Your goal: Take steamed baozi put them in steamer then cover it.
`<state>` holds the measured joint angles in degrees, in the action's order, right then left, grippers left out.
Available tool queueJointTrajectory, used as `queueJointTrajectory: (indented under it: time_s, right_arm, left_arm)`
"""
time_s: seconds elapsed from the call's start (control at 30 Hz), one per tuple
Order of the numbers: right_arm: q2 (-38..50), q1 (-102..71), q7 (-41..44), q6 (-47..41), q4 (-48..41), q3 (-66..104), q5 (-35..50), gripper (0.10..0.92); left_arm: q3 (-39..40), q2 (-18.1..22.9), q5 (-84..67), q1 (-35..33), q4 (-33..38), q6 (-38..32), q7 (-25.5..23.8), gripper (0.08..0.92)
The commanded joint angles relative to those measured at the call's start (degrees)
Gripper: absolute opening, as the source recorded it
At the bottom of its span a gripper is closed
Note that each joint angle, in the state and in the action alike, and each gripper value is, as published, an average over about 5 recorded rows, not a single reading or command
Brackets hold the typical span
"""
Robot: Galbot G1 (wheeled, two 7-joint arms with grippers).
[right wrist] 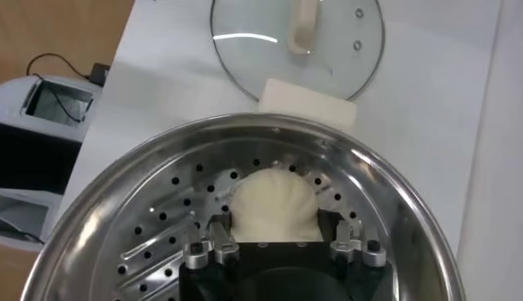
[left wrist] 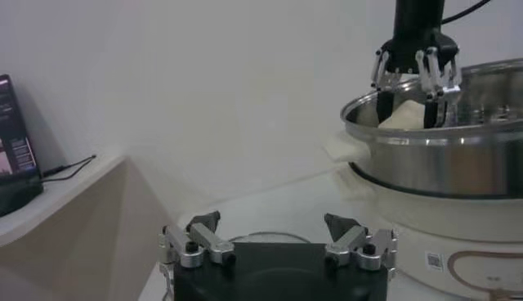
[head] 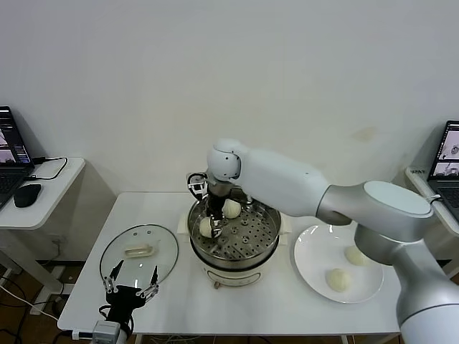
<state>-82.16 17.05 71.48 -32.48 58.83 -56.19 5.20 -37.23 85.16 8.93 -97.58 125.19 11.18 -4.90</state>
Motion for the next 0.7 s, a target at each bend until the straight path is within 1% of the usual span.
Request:
queueJointTrajectory:
  time_s: [0.03, 0.13, 0.2, 0.3, 0.43, 0.7]
  right_arm:
    - [-0.6, -1.0, -0.6, 0.2, -0.8, 0.7, -0.7, 0.649]
    - [0.2, -0.9, -0.8, 0.1, -0.1, 1.4, -0.4, 0.699]
    - [1.2, -0.7, -0.6, -0.1, 0.9, 2.2, -0.2, 0.754]
    - [3.8, 0.2, 0.2, -0.1, 3.7, 3.3, 0.2, 0.808]
    - [9.3, 1.9, 1.8, 0.1, 9.3, 4.9, 0.3, 0.822]
    - [26.1, 5.2, 5.7, 3.6, 19.0, 10.2, -0.8, 0.823]
  left_arm:
    - [0.1, 0.0, 0.0, 0.0, 0.0, 0.0, 0.0, 0.823]
    - [0.1, 0.1, 0.0, -0.1, 0.0, 0.0, 0.0, 0.823]
    - [0.1, 0.1, 0.1, -0.1, 0.0, 0.0, 0.0, 0.823]
    - [0.2, 0.3, 0.3, -0.2, 0.1, 0.1, 0.0, 0.823]
    - [0.1, 0.5, 0.5, -0.5, 0.7, 0.2, -0.1, 0.823]
    - [0.2, 1.1, 1.0, -1.8, 2.4, 0.2, -0.3, 0.823]
